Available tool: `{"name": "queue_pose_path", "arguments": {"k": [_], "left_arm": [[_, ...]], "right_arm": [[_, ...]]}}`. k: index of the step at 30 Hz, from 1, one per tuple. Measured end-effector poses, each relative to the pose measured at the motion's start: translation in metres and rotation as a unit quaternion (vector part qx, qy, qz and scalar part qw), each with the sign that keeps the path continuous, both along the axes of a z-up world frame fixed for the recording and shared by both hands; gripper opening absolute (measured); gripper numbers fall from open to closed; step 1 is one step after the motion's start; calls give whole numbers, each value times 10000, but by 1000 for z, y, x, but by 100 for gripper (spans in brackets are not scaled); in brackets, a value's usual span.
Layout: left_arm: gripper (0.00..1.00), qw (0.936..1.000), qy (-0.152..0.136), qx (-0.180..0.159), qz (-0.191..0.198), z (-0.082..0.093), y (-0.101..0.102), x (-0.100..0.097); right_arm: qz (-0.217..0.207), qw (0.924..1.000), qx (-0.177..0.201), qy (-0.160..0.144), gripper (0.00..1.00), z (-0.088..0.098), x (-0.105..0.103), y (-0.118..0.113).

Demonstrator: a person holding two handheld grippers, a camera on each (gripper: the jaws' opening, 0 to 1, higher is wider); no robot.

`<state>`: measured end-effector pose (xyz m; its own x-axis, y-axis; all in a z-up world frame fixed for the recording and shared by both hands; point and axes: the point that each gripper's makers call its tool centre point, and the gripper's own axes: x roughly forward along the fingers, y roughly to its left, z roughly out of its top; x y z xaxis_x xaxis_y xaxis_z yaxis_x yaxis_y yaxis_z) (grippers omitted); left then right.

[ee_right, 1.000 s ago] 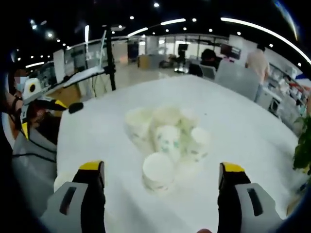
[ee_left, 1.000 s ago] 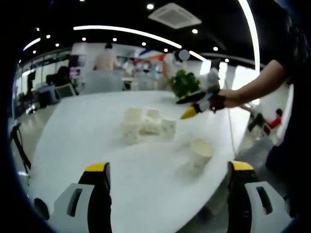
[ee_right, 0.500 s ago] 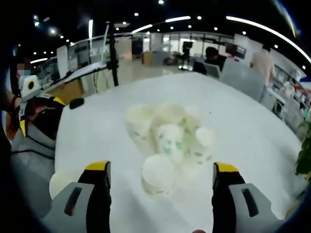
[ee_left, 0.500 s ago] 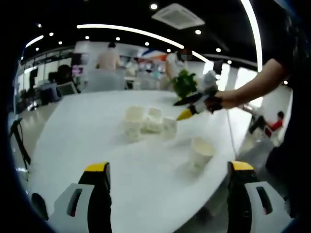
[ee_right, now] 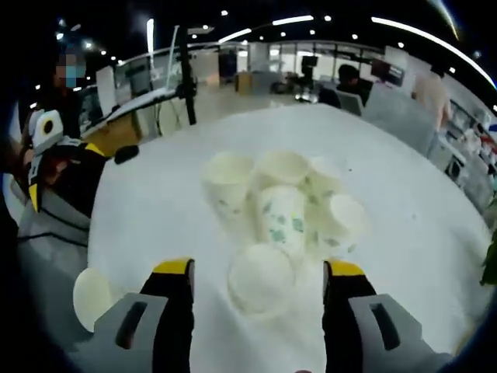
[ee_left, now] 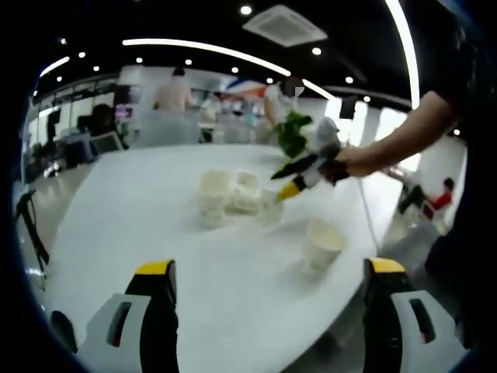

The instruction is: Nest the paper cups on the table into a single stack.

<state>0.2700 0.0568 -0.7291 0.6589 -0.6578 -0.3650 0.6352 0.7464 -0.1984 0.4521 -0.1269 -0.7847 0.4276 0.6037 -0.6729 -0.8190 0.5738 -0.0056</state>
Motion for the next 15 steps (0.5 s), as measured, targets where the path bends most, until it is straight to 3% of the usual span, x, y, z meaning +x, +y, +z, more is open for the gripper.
{"name": "queue_pose_path", "arguments": {"k": [15], "left_arm": [[100, 10000, 23, 5, 72, -1, 3, 3]], "right_arm": [[15, 9997, -87, 242, 51, -14, 4, -1]]}}
